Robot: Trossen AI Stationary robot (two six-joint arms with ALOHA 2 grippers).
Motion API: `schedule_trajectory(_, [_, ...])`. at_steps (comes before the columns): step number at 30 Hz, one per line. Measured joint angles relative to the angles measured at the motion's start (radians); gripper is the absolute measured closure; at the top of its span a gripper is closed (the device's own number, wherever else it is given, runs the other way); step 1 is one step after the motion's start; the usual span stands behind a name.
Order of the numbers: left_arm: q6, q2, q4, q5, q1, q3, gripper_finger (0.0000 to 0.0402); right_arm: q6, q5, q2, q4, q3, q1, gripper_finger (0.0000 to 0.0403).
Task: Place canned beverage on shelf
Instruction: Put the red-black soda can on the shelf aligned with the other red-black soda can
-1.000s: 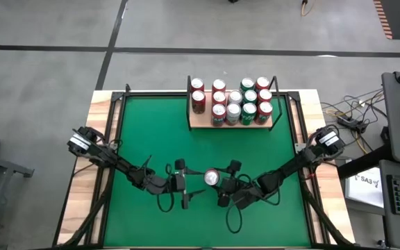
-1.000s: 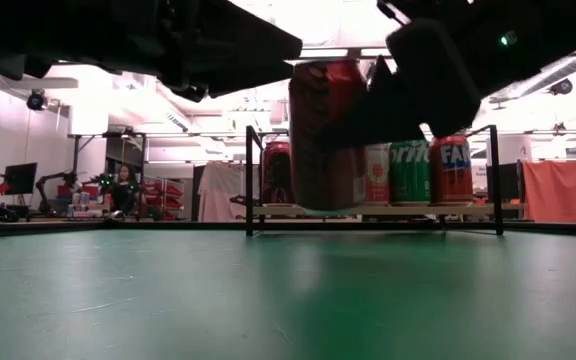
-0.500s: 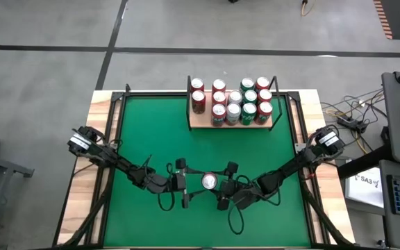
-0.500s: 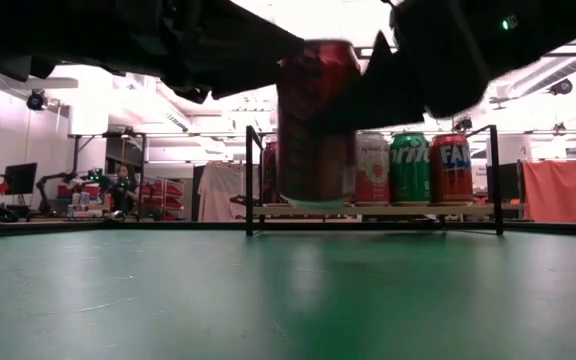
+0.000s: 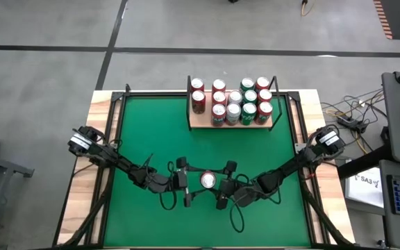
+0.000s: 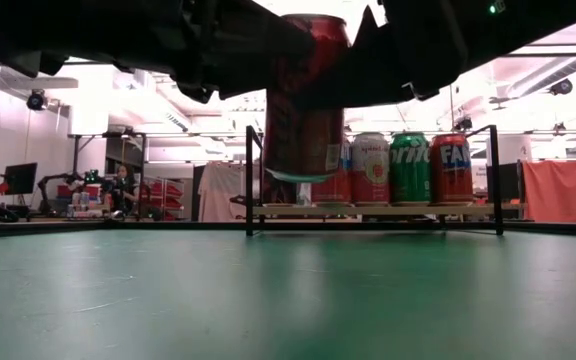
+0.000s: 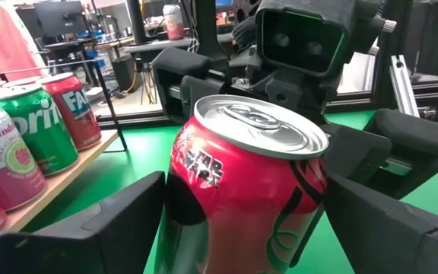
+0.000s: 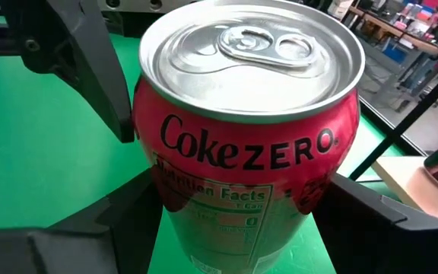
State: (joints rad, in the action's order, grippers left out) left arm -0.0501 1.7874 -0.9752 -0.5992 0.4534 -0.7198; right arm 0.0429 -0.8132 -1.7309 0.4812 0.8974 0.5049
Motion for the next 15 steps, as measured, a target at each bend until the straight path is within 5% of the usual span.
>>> schedule_trajectory(15, [0.008, 0.0, -0.013, 0.003, -0.015, -0.002, 0.0072, 0.021, 0.005, 0.0, -0.001, -0.001, -0.014, 0.0127])
